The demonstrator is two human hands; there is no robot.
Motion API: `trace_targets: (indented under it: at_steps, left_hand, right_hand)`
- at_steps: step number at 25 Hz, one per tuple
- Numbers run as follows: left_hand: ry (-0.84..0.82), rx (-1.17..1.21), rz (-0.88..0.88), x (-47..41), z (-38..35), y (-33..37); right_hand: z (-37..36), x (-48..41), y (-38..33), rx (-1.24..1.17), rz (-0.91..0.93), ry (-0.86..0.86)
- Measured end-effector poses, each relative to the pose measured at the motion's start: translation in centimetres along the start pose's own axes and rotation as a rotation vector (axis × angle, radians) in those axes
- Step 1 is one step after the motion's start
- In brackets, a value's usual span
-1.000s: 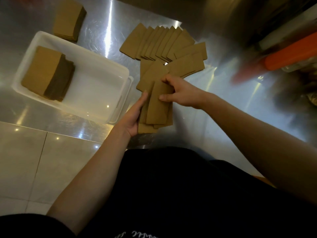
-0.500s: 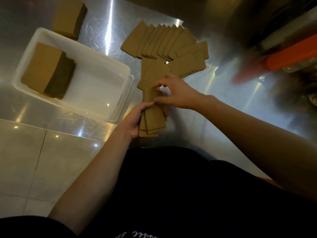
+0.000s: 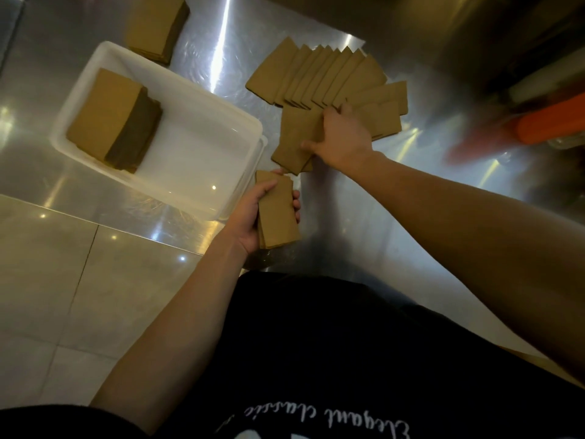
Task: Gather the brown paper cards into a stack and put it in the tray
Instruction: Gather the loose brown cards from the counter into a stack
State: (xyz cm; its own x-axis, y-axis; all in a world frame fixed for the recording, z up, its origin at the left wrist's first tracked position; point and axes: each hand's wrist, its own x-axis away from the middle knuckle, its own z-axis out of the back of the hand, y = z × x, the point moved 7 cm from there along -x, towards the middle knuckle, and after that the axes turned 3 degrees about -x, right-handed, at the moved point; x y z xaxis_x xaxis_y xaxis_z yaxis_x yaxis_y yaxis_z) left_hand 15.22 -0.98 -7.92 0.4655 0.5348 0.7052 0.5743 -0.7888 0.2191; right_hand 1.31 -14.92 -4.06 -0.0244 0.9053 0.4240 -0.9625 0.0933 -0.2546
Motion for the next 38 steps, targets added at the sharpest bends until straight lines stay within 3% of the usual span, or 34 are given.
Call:
trace_targets:
  at_steps: [5,7,12,15,18,22,27,30,34,38]
  left_hand:
    - [0.012,-0.037,-0.038,0.4,0.0,0.3]
    - [0.035,-0.05,-0.039,0.4,0.4,0.4]
    - [0.039,-0.045,-0.073,0.2,0.6,0.9]
    - [0.025,-0.045,-0.073,-0.1,0.3,1.1]
    - [0.055,-0.14,-0.074,-0.6,0.1,1.2]
    - [0.053,-0.302,-0.006,-1.1,-0.6,0.4]
    - [-0.112,-0.098,0.033,-0.2,-2.3,-0.5]
    - [-0.109,-0.1,0.023,0.1,-1.9,-0.4]
    - [-0.088,-0.046,-0.036,0.3,-1.3,0.2]
    - [0.002,0.01,-0.069,0.9,-0.1,0.8]
  right_hand:
    - [-0.3,0.5,0.0,0.054,-0.026,0.055]
    - [-0.1,0.6,0.5,-0.14,-0.035,0.062]
    - [1.9,2.3,3.2,-0.881,-0.121,0.041]
    - [3.8,3.9,4.9,-0.981,-0.113,0.029]
    - [3.9,5.3,4.7,-0.987,-0.063,-0.121]
    - [2.2,6.8,1.1,-0.8,0.088,-0.19]
    - [0.4,6.8,-1.6,-0.507,0.221,-0.069]
    - [-0.1,6.3,-2.4,-0.419,0.29,-0.083]
    - [1.1,3.0,-1.4,-0.304,0.21,0.018]
    - [1.0,-0.7,-2.1,0.037,0.201,0.01]
